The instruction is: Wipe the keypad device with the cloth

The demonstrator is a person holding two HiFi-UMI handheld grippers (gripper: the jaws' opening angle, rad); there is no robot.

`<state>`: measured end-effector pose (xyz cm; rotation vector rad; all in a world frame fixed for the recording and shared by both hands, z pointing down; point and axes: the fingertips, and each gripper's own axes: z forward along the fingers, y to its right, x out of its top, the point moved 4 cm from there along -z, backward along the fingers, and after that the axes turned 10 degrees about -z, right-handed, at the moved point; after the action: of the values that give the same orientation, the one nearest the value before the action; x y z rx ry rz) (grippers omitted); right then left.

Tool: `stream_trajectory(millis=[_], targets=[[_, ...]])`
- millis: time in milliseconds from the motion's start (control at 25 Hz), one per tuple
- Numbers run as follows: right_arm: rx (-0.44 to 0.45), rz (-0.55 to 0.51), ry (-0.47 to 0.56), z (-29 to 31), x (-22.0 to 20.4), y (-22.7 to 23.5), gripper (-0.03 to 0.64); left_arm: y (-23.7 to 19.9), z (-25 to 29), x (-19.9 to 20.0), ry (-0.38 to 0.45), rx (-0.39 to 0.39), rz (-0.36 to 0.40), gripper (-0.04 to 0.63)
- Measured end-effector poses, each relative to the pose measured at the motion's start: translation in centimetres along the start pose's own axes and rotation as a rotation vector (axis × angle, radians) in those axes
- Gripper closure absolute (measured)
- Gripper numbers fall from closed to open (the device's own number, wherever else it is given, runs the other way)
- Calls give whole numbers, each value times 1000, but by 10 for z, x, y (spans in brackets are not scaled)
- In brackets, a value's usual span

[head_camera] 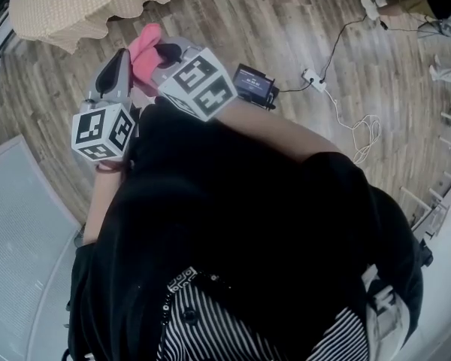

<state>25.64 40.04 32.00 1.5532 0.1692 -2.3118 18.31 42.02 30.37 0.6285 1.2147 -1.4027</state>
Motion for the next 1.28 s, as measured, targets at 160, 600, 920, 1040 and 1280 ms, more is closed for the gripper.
stream_trajectory(millis=[160,600,920,1040,1280], targets=[[-10,31,4,34,11,8,554,-33,12,13,-9,-25,-10,594],[-56,18,-43,138,65,11,554,-142,29,62,-10,-69,-40,595],[-107,15,-56,195,83,4,554,-203,32,75,-1,-87,-65,595],[-144,28,-59,226,91,10,554,-233,42,83,6,-87,-69,595],[-152,37,-73,257,96,10,555,-264,47,86,6,-99,-82,595]])
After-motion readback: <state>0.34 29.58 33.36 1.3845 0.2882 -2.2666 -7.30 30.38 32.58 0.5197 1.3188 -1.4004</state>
